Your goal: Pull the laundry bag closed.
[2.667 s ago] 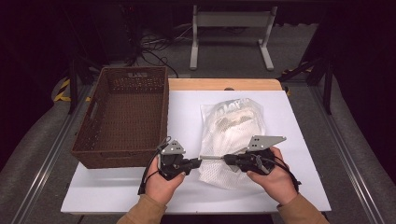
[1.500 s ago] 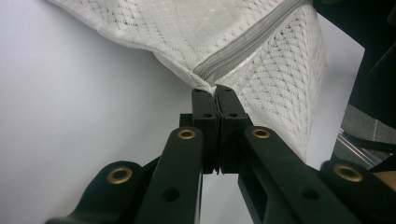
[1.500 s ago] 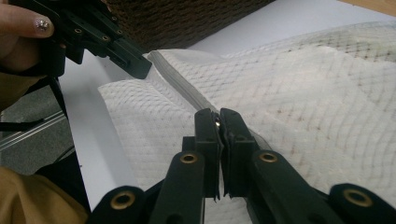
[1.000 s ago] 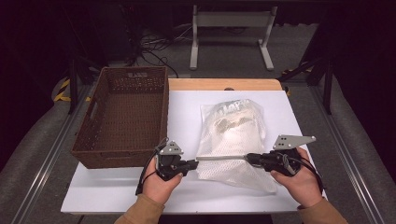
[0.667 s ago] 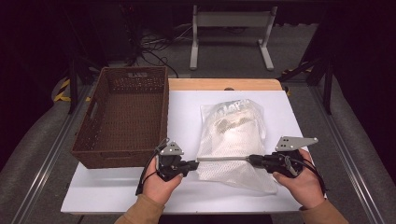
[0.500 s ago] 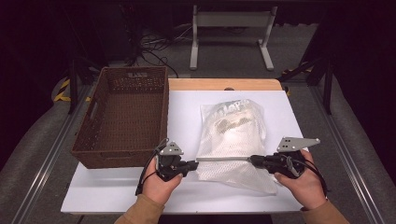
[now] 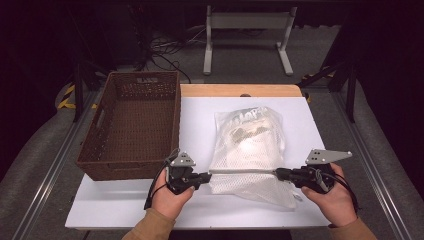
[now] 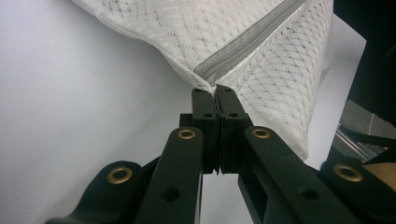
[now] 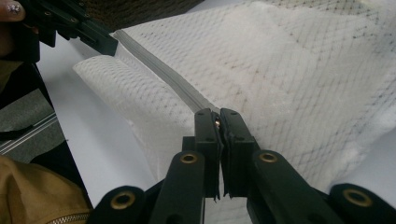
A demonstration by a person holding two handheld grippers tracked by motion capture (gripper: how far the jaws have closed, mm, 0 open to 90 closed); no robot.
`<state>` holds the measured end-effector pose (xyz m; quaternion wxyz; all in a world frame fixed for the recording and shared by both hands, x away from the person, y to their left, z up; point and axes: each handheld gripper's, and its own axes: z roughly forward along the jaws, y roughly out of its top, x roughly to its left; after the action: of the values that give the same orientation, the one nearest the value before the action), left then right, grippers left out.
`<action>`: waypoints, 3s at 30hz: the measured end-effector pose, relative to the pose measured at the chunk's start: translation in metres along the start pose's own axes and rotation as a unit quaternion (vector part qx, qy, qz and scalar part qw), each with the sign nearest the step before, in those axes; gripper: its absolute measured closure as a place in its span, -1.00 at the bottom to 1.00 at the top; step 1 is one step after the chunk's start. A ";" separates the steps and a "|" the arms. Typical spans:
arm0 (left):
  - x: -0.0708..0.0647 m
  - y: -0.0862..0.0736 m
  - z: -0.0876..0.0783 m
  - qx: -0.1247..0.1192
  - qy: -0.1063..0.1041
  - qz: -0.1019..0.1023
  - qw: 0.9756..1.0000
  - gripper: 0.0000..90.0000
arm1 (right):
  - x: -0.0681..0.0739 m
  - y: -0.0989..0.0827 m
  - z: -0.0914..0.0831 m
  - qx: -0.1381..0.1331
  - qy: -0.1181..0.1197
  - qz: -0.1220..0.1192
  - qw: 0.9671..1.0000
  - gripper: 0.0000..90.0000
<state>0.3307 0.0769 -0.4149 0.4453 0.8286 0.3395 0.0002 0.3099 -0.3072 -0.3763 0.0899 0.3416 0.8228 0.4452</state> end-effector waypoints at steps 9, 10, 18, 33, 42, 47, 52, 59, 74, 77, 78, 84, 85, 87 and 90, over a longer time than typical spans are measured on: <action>-0.001 -0.002 0.000 0.007 -0.001 -0.003 1.000 0.97 | -0.006 -0.009 -0.006 0.006 -0.008 0.009 1.000 0.93; -0.001 -0.002 0.000 0.008 0.000 -0.001 1.000 0.97 | -0.007 -0.010 -0.006 0.008 -0.010 0.011 1.000 0.93; -0.001 -0.005 0.000 0.023 -0.005 -0.005 1.000 0.97 | -0.012 -0.016 -0.011 0.016 -0.019 0.017 1.000 0.93; 0.001 -0.006 0.000 0.028 -0.005 -0.009 1.000 0.97 | -0.023 -0.030 -0.017 0.027 -0.026 0.040 0.998 0.93; 0.002 -0.007 0.000 0.028 -0.003 -0.010 1.000 0.97 | -0.029 -0.037 -0.021 0.029 -0.031 0.051 0.998 0.93; 0.003 -0.006 -0.001 0.028 -0.002 -0.008 1.000 0.97 | -0.032 -0.040 -0.023 0.033 -0.034 0.056 0.997 0.93; 0.003 -0.006 -0.001 0.030 -0.001 -0.008 1.000 0.97 | -0.034 -0.041 -0.024 0.036 -0.037 0.060 0.997 0.93; 0.003 -0.006 -0.001 0.029 -0.002 -0.013 0.999 0.97 | -0.038 -0.045 -0.023 0.041 -0.035 0.065 0.996 0.93; 0.001 -0.006 0.000 0.036 -0.008 -0.015 0.999 0.98 | -0.044 -0.049 -0.023 0.048 -0.040 0.079 0.995 0.93; -0.002 -0.006 0.002 0.037 -0.015 -0.014 0.999 0.98 | -0.045 -0.050 -0.025 0.051 -0.051 0.078 0.994 0.93; -0.002 -0.005 0.002 0.036 -0.015 -0.013 0.999 0.98 | -0.045 -0.050 -0.025 0.052 -0.055 0.078 0.994 0.93; -0.001 -0.006 0.000 0.028 -0.012 -0.006 1.000 0.95 | -0.045 -0.050 -0.023 0.052 -0.046 0.067 0.995 0.90; -0.001 -0.006 0.000 0.027 -0.012 -0.006 1.000 0.93 | -0.045 -0.050 -0.023 0.051 -0.049 0.065 0.995 0.87; 0.000 -0.006 -0.001 0.026 -0.014 -0.007 1.000 0.86 | -0.044 -0.049 -0.023 0.051 -0.053 0.061 0.995 0.73; 0.004 -0.007 -0.005 0.022 -0.016 -0.014 1.000 0.70 | -0.044 -0.049 -0.025 0.037 -0.057 0.052 0.996 0.59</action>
<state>0.3284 0.0853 -0.4179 0.4318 0.8332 0.3443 -0.0268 0.3083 -0.3702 -0.4076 0.1008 0.4121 0.8135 0.3979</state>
